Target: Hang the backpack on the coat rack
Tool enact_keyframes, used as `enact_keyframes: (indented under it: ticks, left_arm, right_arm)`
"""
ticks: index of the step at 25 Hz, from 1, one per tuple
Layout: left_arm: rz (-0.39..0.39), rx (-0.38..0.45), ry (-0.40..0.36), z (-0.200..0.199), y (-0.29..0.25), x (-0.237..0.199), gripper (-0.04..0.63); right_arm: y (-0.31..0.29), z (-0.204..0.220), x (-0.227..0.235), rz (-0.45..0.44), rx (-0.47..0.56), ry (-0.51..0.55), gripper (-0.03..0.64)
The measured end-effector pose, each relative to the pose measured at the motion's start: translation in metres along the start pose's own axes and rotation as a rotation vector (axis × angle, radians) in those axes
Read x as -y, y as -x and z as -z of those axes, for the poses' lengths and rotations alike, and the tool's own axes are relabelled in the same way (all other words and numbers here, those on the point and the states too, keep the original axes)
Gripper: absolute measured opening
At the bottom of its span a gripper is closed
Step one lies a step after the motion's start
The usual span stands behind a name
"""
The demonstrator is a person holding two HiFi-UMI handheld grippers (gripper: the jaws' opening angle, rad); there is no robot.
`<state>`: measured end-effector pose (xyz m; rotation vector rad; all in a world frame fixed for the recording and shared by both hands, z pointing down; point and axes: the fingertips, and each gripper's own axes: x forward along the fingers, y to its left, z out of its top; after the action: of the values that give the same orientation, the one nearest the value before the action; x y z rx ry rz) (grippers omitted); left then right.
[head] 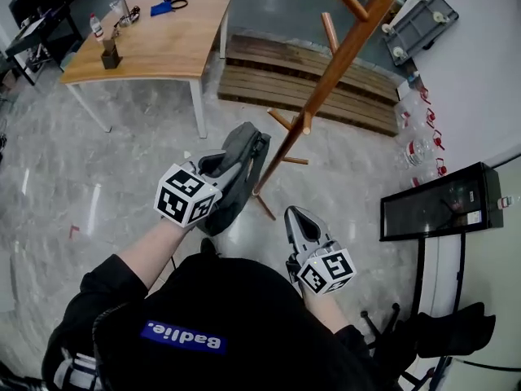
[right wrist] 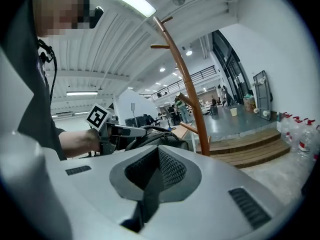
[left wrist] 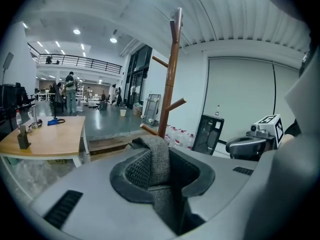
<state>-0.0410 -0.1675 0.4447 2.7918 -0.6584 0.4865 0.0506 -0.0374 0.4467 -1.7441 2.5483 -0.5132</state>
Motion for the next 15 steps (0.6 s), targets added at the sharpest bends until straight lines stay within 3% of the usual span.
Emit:
enact_keyframes:
  ticks: [6, 15]
  left_arm:
    - [0.013, -0.036, -0.045, -0.015, -0.029, -0.044, 0.103]
    - [-0.070, -0.069, -0.054, -0.036, -0.066, -0.076, 0.103]
  right_arm:
    - [-0.030, -0.005, 0.018, 0.025, 0.003, -0.020, -0.003]
    - [-0.041, -0.019, 0.060, -0.053, -0.027, -0.016, -0.003]
